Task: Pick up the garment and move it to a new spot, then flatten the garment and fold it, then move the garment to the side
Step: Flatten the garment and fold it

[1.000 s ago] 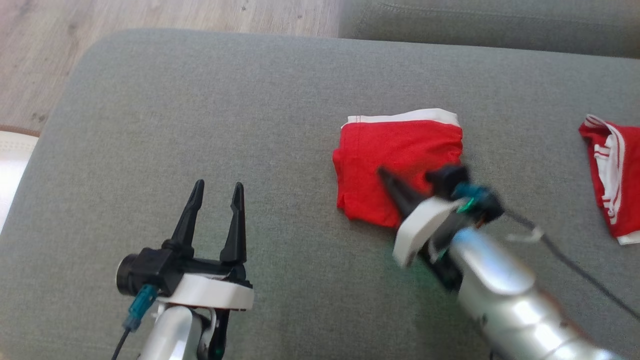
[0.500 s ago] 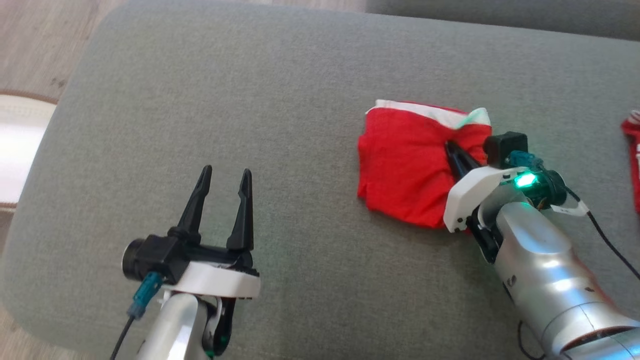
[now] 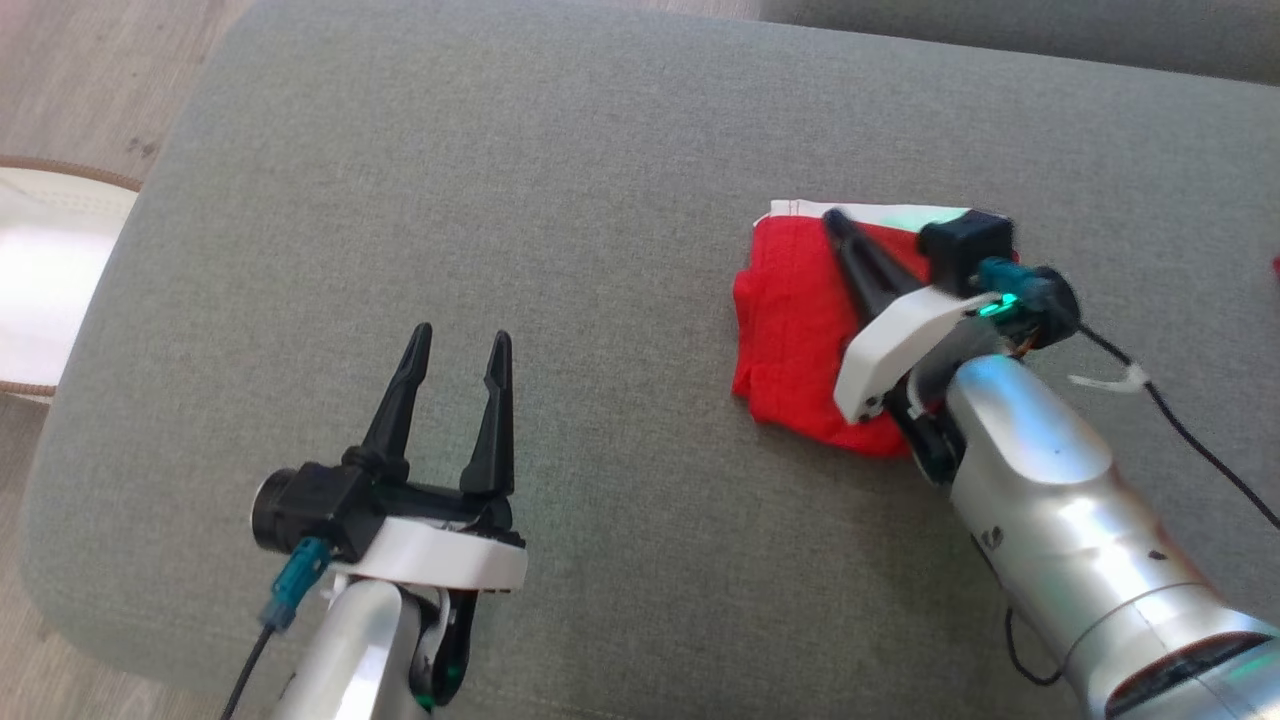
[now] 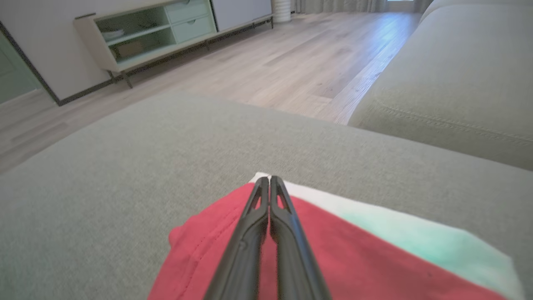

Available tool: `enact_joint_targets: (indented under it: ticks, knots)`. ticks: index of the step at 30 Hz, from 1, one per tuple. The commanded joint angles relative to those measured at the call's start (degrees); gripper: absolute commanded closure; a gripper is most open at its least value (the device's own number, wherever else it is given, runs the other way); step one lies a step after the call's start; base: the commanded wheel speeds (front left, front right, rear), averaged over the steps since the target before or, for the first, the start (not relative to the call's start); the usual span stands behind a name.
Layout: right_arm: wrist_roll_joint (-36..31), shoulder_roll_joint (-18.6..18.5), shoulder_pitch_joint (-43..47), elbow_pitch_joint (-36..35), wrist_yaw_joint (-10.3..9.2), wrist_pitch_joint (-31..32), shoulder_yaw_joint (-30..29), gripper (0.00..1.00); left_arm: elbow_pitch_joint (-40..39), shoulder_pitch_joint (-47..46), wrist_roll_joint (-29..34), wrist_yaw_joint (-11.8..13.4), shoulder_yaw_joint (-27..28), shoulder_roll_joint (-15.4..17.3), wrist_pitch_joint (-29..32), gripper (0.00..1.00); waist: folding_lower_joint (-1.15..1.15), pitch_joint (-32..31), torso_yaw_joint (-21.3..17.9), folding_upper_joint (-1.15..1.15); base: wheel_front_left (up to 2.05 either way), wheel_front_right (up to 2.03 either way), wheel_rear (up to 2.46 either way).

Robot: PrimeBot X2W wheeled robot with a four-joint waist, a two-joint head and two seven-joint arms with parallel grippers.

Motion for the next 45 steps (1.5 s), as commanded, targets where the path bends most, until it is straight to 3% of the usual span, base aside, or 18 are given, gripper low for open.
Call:
enact_joint_targets:
  ticks: [1, 7, 11, 21, 27, 32, 39, 40, 41, 42, 45]
  knots:
    - [0.84, 1.08, 0.22, -1.59, -0.02, 1.23, 2.63, 1.00, -2.09, -2.33, -0.36, 0.50, 1.60, 0.43, -0.29, 0.00, 0.00, 0.28, 0.17, 0.00, 0.00, 0.00, 0.00]
    - [2.14, 1.08, 0.52, -0.54, -0.02, 6.23, 6.74, 1.00, -2.11, -2.76, 0.02, 0.68, 1.97, 0.43, -0.29, 0.00, 0.00, 0.88, -0.69, 0.00, 0.00, 0.00, 0.00]
    - [3.65, 1.08, -0.68, -1.98, -0.02, 3.88, 6.34, 1.00, -2.22, -3.08, 0.63, 0.53, 2.91, 0.43, -0.29, 0.00, 0.00, 0.71, -2.11, 0.00, 0.00, 0.00, 0.00]
    - [-0.87, 1.08, -0.37, -5.30, -0.02, -1.46, -2.18, 1.00, -3.39, -1.91, 2.11, -0.22, 5.30, 0.43, -0.29, 0.00, 0.00, -3.18, -8.91, 0.00, 0.00, 0.00, 0.00]
    - [-8.83, 0.92, 8.75, -19.55, -0.02, -1.58, -12.67, 1.00, -4.52, -0.98, 5.66, -0.32, 5.45, 0.46, -0.29, 0.00, 0.00, -5.07, -12.15, 0.00, 0.00, 0.00, 0.00]
    - [-13.18, 1.00, 19.86, -30.34, -0.02, -1.59, -19.23, 1.00, -5.27, 0.40, 4.09, -0.17, 6.45, 0.45, -0.29, 0.00, 0.00, -6.29, -14.08, 0.00, 0.00, 0.00, 0.00]
    - [-9.83, 1.07, 31.81, -41.41, -0.02, -1.56, -22.36, 1.00, -6.18, 2.50, 3.82, 0.31, 6.75, 0.44, -0.29, 0.00, 0.00, -7.11, -15.59, 0.00, 0.00, 0.00, 0.00]
    - [-9.63, 1.07, 32.65, -42.28, -0.02, -1.52, -22.20, 0.86, -6.38, 2.75, 3.73, 0.44, 7.00, 0.44, -0.29, 0.00, 0.00, -7.09, -15.73, 0.00, 0.00, 0.00, 0.00]
    - [-9.59, 1.07, 33.33, -42.99, -0.02, -1.50, -22.05, 0.11, -6.54, 2.97, 3.69, 0.51, 7.18, 0.44, -0.29, 0.00, 0.00, -7.06, -15.84, 0.00, 0.00, 0.00, 0.00]
    - [-9.08, 1.07, 33.89, -43.42, -0.02, -1.33, -21.90, 0.00, -6.68, 3.15, 3.67, 0.56, 7.28, 0.44, -0.29, 0.00, 0.00, -7.00, -15.92, 0.00, 0.00, 0.00, 0.00]
    - [-8.58, 1.07, 34.67, -44.53, -0.02, -1.01, -21.72, 0.00, -6.87, 3.14, 3.51, 0.54, 7.26, 0.44, -0.29, 0.00, 0.00, -6.60, -15.76, 0.00, 0.00, 0.00, 0.00]
